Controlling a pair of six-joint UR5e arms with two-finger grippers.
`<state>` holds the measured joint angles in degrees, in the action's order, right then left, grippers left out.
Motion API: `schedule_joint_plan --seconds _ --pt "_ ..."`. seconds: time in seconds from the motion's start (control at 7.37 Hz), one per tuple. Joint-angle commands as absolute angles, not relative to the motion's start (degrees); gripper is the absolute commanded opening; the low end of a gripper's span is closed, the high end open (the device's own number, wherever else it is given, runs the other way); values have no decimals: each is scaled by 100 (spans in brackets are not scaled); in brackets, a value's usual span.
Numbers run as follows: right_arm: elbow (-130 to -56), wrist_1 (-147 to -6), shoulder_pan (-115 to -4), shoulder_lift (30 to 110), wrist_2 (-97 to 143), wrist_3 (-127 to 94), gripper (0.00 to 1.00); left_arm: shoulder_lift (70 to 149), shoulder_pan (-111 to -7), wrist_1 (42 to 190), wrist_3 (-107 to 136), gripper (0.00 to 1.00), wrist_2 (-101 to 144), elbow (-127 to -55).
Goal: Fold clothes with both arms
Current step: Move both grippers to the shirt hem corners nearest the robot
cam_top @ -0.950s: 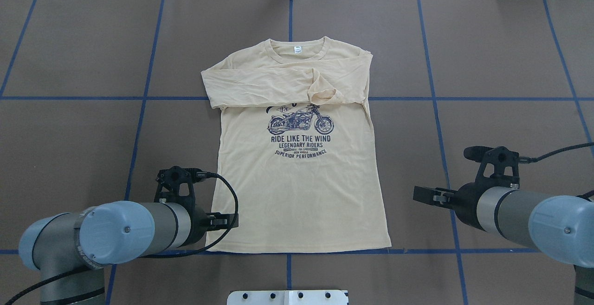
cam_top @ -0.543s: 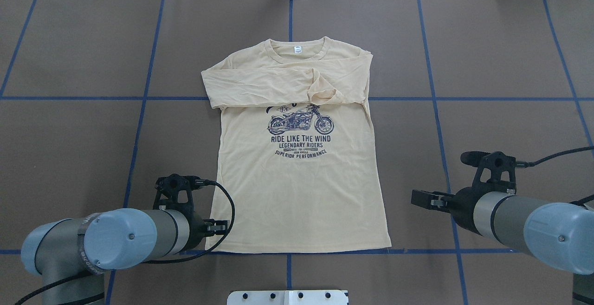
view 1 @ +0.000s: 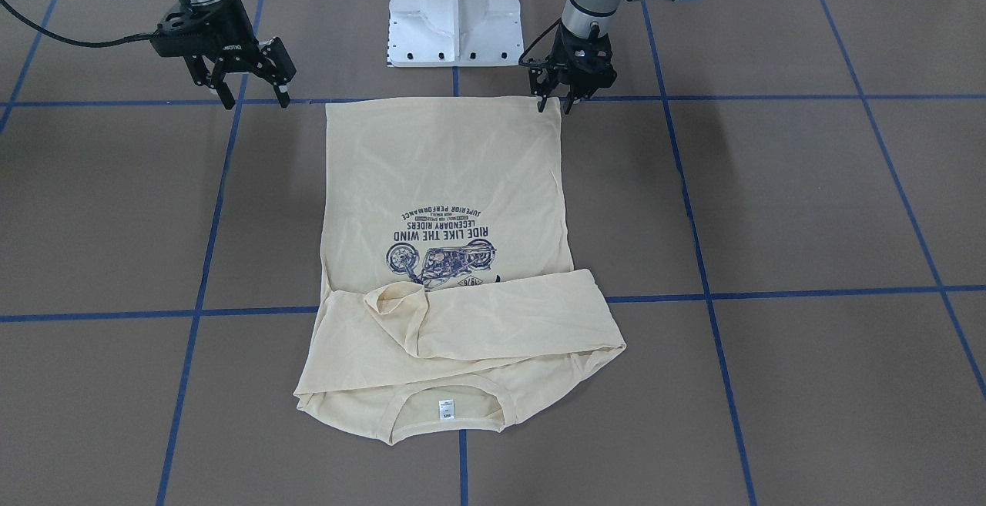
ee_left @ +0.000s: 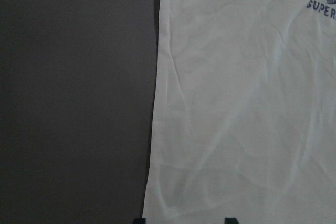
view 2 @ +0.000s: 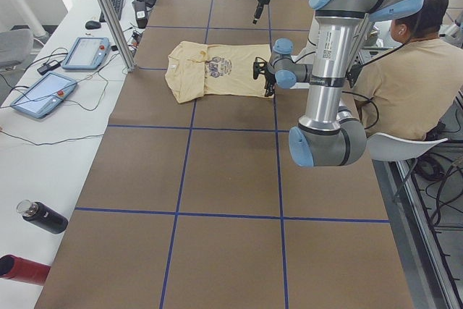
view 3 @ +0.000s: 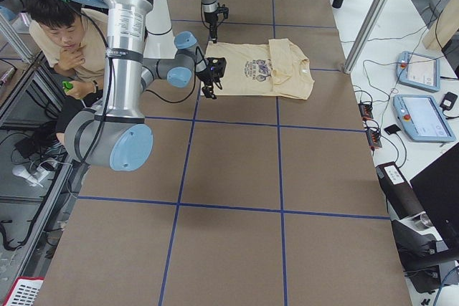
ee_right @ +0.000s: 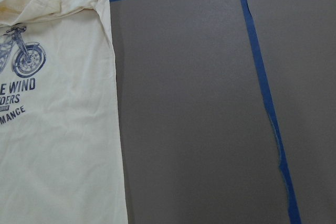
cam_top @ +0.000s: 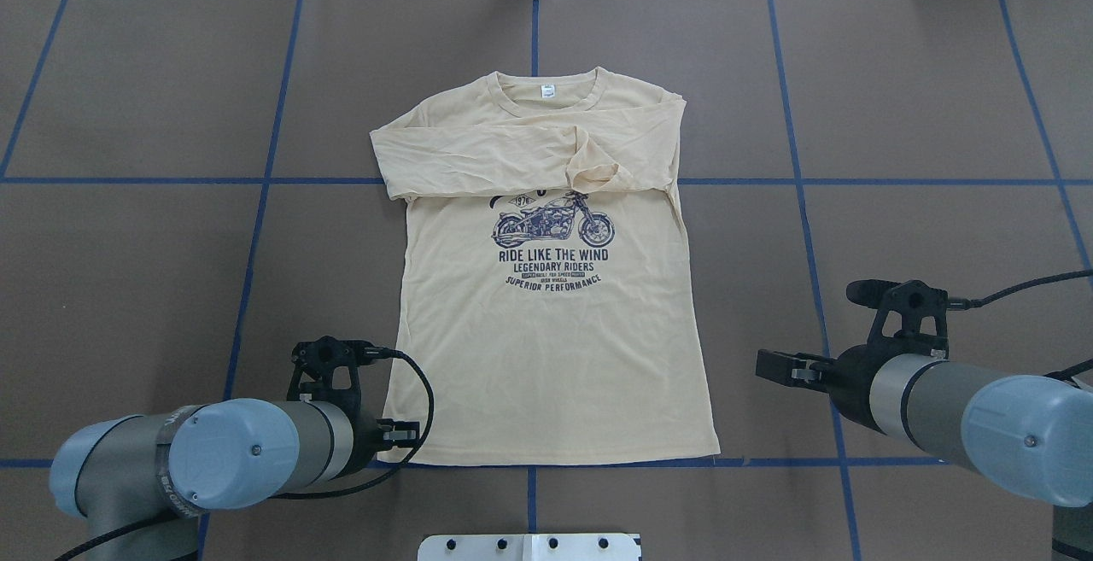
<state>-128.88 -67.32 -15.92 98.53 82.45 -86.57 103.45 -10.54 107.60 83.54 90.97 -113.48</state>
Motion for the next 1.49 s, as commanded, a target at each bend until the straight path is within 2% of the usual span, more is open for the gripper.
schedule_joint_plan --seconds 0.0,0.81,0.95,1.22,1.36 --pt "-12885 -6732 -1591 9853 8235 -8657 100 10345 -906 10732 8367 45 9097 -11347" --pt "-12885 -6732 -1565 9853 8218 -8657 100 10248 -897 10705 8358 44 9114 -11338" --pt "-12885 -6732 -1556 9853 8218 -8657 100 10248 -870 10705 8358 32 9114 -11338" --pt "-12876 -6732 -1521 9853 8218 -8657 100 10248 -870 10688 8367 0 9114 -11338" --pt "-12841 -6732 -1468 9853 8218 -8657 100 10248 -870 10661 8367 0 9106 -11347"
